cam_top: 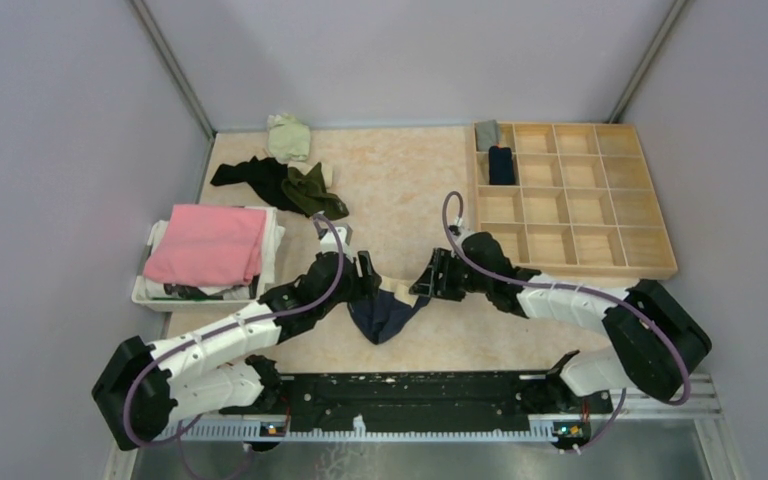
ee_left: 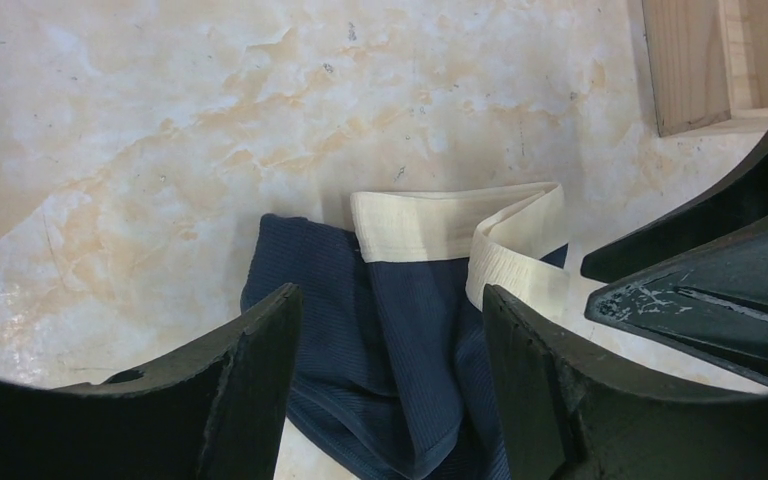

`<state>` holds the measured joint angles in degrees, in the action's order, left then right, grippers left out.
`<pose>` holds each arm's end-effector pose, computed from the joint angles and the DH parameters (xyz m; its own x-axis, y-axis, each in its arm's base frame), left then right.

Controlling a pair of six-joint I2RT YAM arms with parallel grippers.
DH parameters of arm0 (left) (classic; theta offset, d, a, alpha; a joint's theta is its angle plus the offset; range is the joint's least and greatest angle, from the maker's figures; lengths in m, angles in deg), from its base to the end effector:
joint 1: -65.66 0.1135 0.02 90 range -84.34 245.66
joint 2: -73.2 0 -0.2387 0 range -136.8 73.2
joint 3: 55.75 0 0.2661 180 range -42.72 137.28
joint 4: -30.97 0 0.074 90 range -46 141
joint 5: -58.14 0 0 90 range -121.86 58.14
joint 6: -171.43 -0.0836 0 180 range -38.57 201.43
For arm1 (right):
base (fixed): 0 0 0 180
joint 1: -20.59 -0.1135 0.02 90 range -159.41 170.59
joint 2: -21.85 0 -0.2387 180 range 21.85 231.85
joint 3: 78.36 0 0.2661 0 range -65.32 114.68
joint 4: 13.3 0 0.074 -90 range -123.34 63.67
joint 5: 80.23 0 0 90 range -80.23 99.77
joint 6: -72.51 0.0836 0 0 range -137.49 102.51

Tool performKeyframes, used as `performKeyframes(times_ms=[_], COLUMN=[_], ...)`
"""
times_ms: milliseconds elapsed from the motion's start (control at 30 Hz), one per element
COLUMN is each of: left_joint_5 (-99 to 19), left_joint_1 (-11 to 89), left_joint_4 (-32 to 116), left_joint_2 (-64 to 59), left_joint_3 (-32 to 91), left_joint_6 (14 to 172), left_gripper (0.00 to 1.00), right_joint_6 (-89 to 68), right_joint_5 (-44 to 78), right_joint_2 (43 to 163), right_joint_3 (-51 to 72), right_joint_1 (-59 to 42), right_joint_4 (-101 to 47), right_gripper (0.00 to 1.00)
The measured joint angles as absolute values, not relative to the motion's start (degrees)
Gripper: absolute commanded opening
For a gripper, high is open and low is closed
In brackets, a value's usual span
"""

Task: Roll the underwear
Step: Fold the underwear at the center of the board.

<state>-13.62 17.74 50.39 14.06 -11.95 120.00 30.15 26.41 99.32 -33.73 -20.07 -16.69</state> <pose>0.2072 -0.1904 0.1606 -0.6308 -0.1850 -0.7536 0.1782 0.9107 -0.3727 0.2242 0.2241 0.1111 -0.8929 0.1664 -0.4185 -0.2074 0.6729 0.7101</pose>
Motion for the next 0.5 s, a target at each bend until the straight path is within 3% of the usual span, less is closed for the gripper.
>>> performKeyframes(times_ms=[233, 500], left_joint_5=[-15.9, -17.4], left_joint_1=[19.0, 19.9], left_joint_4=[49.5, 48.8], left_joint_2=[13.1, 11.3], left_joint_3=[-12.0, -12.0], left_joint_6=[119.0, 118.0], left_gripper=[0.72, 0.72], right_joint_6=[30.6, 31.6], right_joint_5=[28.4, 30.0], right_joint_2=[103.2, 106.3], right_joint_3=[-33.7, -33.8], right_joint_1=[-20.3, -20.6], right_joint_4=[-14.5, -11.0], right_gripper=[0.46, 0.1])
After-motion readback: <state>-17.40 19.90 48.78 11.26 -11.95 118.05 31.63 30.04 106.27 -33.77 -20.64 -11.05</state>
